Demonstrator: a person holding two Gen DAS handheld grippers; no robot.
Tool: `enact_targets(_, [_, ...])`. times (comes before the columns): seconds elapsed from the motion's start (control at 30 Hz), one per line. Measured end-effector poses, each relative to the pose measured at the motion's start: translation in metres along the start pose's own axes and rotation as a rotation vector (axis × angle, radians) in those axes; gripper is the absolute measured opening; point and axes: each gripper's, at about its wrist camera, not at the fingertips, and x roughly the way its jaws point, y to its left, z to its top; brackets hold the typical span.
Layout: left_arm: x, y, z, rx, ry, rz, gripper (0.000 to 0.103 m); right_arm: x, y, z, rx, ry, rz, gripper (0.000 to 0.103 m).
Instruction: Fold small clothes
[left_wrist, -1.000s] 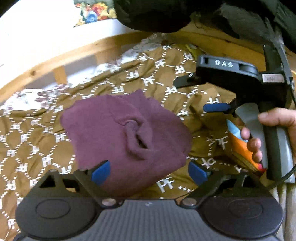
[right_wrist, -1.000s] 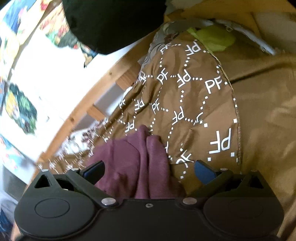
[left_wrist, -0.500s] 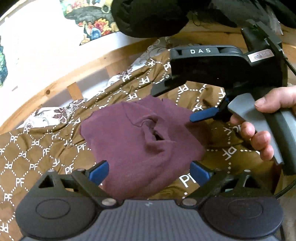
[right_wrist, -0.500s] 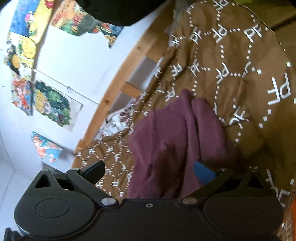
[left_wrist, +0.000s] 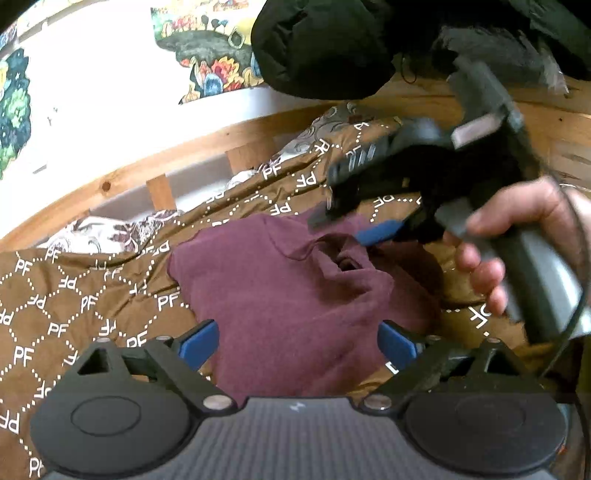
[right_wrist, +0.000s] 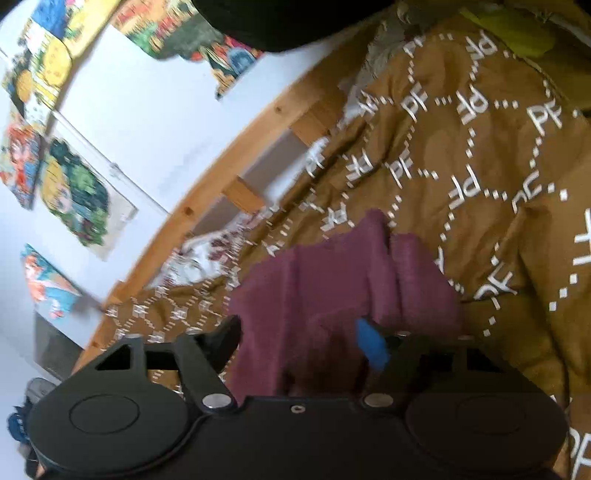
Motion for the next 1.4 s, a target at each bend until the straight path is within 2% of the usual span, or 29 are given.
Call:
enact_targets(0.07, [0.0, -0.002, 0.001, 0.011, -0.019, 0.006, 0.088, 0.01, -0.007, -0.005, 0.002, 0.017, -0.027, 0.052])
enact_targets(0.13, [0.0, -0.006, 0.0, 0.033, -0.041, 0.008, 0.083, 0.017, -0.012, -0.008, 0.024, 0.031, -0.034, 0.052])
enact_targets(0.23, [0.002, -0.012, -0.002, 0.06, -0.046, -0.003, 0.061, 0.022, -0.016, -0.008, 0.042, 0.024, -0.032, 0.052])
enact_targets(0.3, [0.004, -0.015, -0.004, 0.069, -0.038, -0.027, 0.041, 0.027, -0.017, -0.008, 0.039, 0.028, -0.04, 0.052])
enact_targets(0.33, [0.004, -0.017, -0.005, 0.073, -0.036, -0.03, 0.038, 0.029, -0.016, -0.009, 0.041, 0.032, -0.039, 0.052])
enact_targets(0.37, [0.004, -0.019, -0.006, 0.078, -0.037, -0.03, 0.03, 0.03, -0.016, -0.009, 0.041, 0.035, -0.037, 0.05])
enact_targets(0.43, [0.005, -0.021, -0.008, 0.082, -0.037, -0.028, 0.024, 0.031, -0.014, -0.01, 0.034, 0.038, -0.044, 0.042])
enact_targets(0.5, [0.005, -0.021, -0.008, 0.068, -0.039, -0.027, 0.018, 0.03, -0.011, -0.011, 0.018, 0.031, -0.06, 0.03])
enact_targets(0.6, [0.003, -0.016, -0.008, 0.013, -0.039, -0.043, 0.014, 0.025, -0.006, -0.011, -0.021, 0.003, -0.072, 0.018])
enact_targets(0.8, [0.006, -0.004, 0.001, -0.153, -0.015, -0.12, 0.011, 0.009, 0.016, -0.009, -0.13, -0.086, -0.08, 0.016])
enact_targets(0.93, [0.014, 0.0, 0.008, -0.218, 0.001, -0.171, 0.011, -0.008, 0.025, -0.005, -0.189, -0.155, -0.097, 0.015])
enact_targets(1.1, [0.024, 0.004, 0.008, -0.286, 0.023, -0.243, 0.011, -0.023, 0.014, 0.0, -0.151, -0.18, -0.136, 0.015])
enact_targets(1.27, [0.027, 0.002, 0.005, -0.29, 0.038, -0.288, 0.011, -0.032, 0.002, 0.001, -0.096, -0.182, -0.188, 0.015])
enact_targets(1.4, [0.032, 0.002, 0.003, -0.291, 0.064, -0.308, 0.011, -0.028, -0.003, -0.001, -0.09, -0.149, -0.251, 0.015])
